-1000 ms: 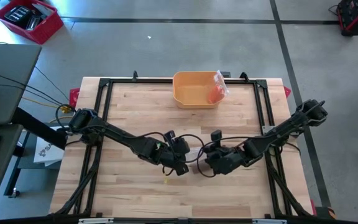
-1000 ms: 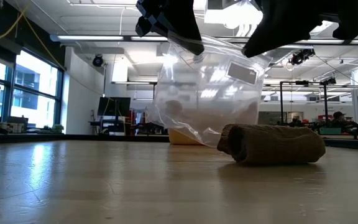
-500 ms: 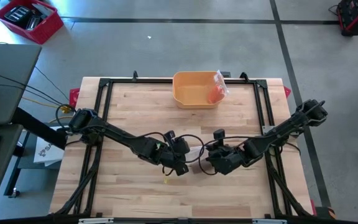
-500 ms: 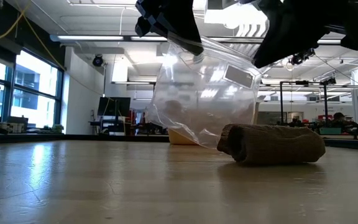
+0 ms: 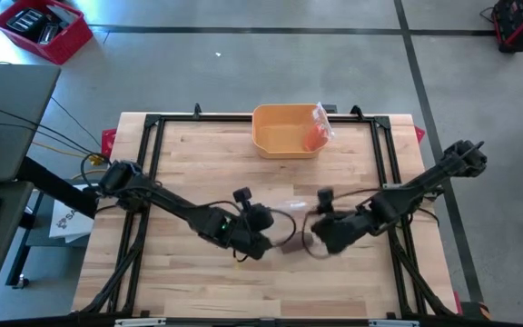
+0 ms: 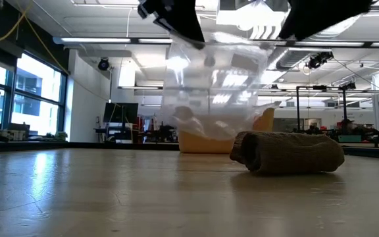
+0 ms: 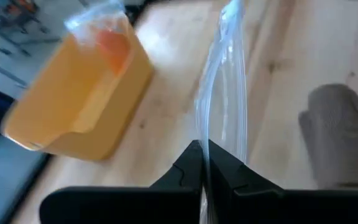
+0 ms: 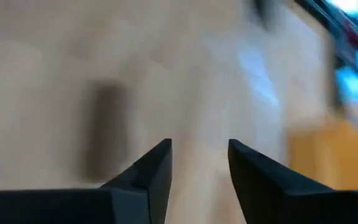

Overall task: Roll bandage
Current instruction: Open the transparent zip bag

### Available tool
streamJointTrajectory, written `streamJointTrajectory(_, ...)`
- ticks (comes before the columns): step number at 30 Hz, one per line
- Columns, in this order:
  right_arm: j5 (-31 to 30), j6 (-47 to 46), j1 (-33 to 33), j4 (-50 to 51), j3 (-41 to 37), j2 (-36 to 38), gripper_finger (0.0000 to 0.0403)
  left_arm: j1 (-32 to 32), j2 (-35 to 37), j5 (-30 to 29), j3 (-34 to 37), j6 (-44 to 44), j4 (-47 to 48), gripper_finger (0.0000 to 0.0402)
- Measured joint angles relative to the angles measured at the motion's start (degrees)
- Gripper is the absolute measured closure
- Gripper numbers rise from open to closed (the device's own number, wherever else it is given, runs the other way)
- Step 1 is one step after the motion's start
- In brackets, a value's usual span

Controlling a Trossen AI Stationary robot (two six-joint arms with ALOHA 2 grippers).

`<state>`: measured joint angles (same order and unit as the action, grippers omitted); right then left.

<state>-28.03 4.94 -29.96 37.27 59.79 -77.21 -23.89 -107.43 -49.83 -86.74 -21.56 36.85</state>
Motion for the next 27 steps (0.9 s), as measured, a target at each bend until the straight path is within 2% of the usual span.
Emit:
streamJointTrajectory(2,6.2,4.7,-0.2,-5.7,0.0,-0.5,0.0252,-0.4,-0.3,-1.7,0.0,0.1,-0.9,0.0401)
streamJointTrajectory(4,6.8,8.2,-0.1,-10.9,0.0,-2.3,0.0252,-0.4,-0.3,0.4,0.0,-1.3,-2.5,0.0401)
streamJointTrajectory(9,0.1,17.2,0.9,-21.8,0.0,-7.9,0.0252,-0.2,-0.3,2.7,0.0,-4.5,-6.3,0.0401)
streamJointTrajectory(13,-11.8,19.7,1.2,-23.8,-0.1,-11.3,0.0252,0.1,-0.3,4.4,0.0,-5.4,-7.7,0.0401)
streamJointTrajectory(17,-14.1,20.8,1.2,-24.6,-0.1,-12.0,0.0252,0.6,-0.3,6.3,0.0,-6.8,-7.6,0.0401)
streamJointTrajectory(22,-10.3,19.8,2.8,-21.4,-0.1,-12.0,0.0252,0.6,-0.3,6.3,0.0,-6.8,-10.6,0.0401)
streamJointTrajectory(25,-4.3,16.6,4.3,-18.4,-0.1,-12.0,0.0252,0.6,-0.3,5.0,0.0,-6.8,-11.8,0.0401)
streamJointTrajectory(27,1.2,14.6,5.2,-16.4,-0.1,-12.0,0.0252,0.6,-0.3,1.2,0.0,-5.9,-11.8,0.0401)
